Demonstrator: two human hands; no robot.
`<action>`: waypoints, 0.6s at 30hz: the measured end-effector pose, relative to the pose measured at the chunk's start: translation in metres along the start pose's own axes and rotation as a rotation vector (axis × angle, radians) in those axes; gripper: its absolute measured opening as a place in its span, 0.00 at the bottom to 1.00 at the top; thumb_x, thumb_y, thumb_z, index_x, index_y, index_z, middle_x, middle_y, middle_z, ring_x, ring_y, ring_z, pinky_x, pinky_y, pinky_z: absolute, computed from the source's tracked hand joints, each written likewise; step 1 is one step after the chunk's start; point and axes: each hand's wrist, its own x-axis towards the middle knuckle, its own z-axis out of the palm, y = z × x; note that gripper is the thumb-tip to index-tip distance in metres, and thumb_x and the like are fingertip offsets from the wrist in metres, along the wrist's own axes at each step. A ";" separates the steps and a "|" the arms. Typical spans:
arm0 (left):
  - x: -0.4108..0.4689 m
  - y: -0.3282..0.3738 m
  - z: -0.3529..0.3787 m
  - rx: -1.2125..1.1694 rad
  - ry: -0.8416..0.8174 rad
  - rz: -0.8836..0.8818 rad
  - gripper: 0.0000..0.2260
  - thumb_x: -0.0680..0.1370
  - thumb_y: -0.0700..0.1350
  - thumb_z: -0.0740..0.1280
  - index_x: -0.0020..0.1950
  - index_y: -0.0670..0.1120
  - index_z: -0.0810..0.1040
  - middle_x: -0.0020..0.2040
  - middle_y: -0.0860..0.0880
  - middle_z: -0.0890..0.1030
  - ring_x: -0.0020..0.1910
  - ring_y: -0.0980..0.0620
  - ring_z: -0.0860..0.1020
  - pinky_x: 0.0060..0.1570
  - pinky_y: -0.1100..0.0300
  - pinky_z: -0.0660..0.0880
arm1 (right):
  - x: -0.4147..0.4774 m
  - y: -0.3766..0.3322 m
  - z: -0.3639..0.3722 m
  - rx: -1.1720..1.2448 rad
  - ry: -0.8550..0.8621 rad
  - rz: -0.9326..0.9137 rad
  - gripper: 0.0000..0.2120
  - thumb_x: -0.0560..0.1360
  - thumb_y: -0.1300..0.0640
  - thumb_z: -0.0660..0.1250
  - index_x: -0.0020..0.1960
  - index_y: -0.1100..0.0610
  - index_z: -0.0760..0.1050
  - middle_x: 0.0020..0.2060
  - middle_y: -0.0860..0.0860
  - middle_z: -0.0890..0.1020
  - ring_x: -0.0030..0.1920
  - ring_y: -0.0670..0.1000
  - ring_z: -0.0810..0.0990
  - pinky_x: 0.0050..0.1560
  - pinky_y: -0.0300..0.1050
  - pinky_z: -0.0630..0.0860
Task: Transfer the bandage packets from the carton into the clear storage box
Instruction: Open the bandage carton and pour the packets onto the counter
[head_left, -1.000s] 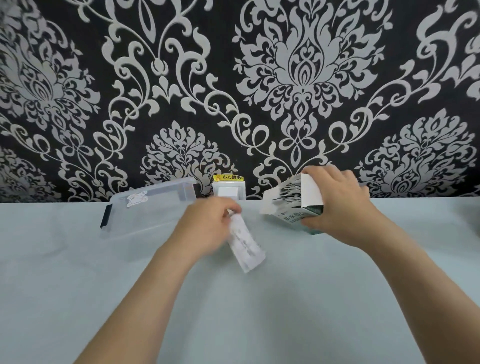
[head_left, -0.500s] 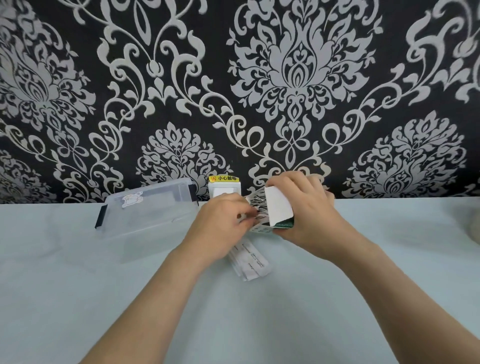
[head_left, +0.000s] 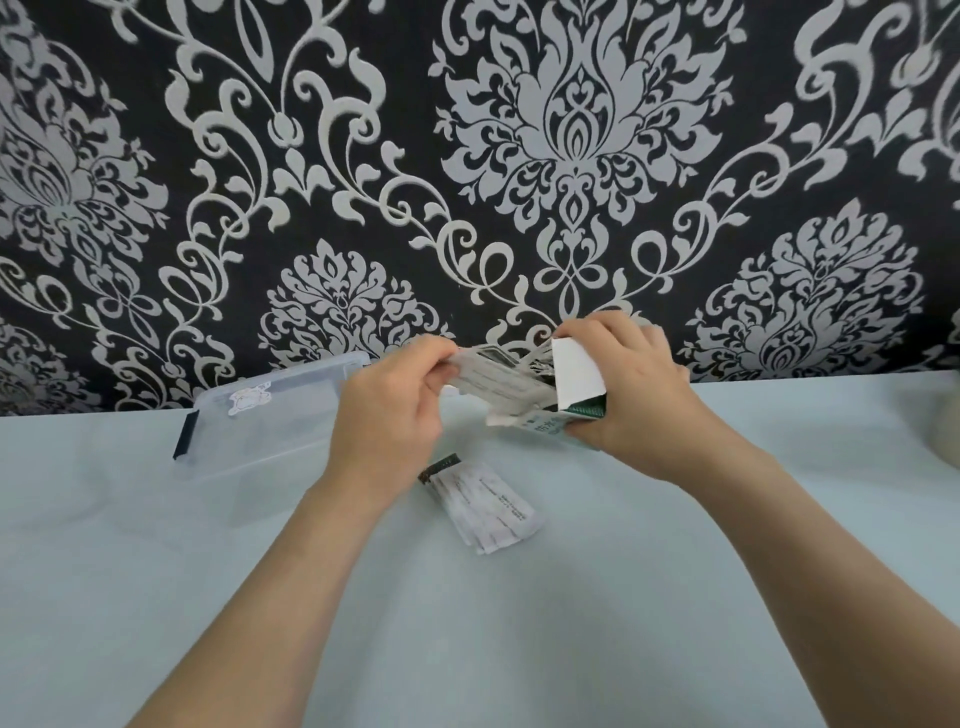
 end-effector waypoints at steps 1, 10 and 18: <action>0.002 0.000 -0.004 0.008 0.035 0.004 0.10 0.78 0.42 0.59 0.48 0.41 0.80 0.39 0.53 0.80 0.36 0.55 0.78 0.36 0.63 0.73 | 0.000 0.004 0.000 -0.016 0.004 0.012 0.36 0.66 0.55 0.77 0.68 0.43 0.63 0.65 0.43 0.63 0.61 0.51 0.59 0.55 0.55 0.66; -0.008 0.001 0.012 -0.058 -0.504 -0.466 0.08 0.79 0.41 0.65 0.50 0.51 0.82 0.49 0.49 0.85 0.44 0.52 0.82 0.51 0.52 0.79 | -0.003 0.029 -0.006 -0.143 0.063 0.097 0.35 0.67 0.57 0.75 0.68 0.42 0.64 0.66 0.43 0.63 0.61 0.52 0.59 0.52 0.52 0.62; -0.008 0.024 0.020 -0.034 -0.177 -0.115 0.12 0.79 0.43 0.64 0.62 0.49 0.78 0.52 0.55 0.80 0.47 0.54 0.79 0.48 0.57 0.77 | -0.002 0.011 0.005 -0.016 0.213 -0.072 0.35 0.66 0.56 0.77 0.67 0.43 0.65 0.65 0.42 0.67 0.61 0.52 0.61 0.54 0.55 0.66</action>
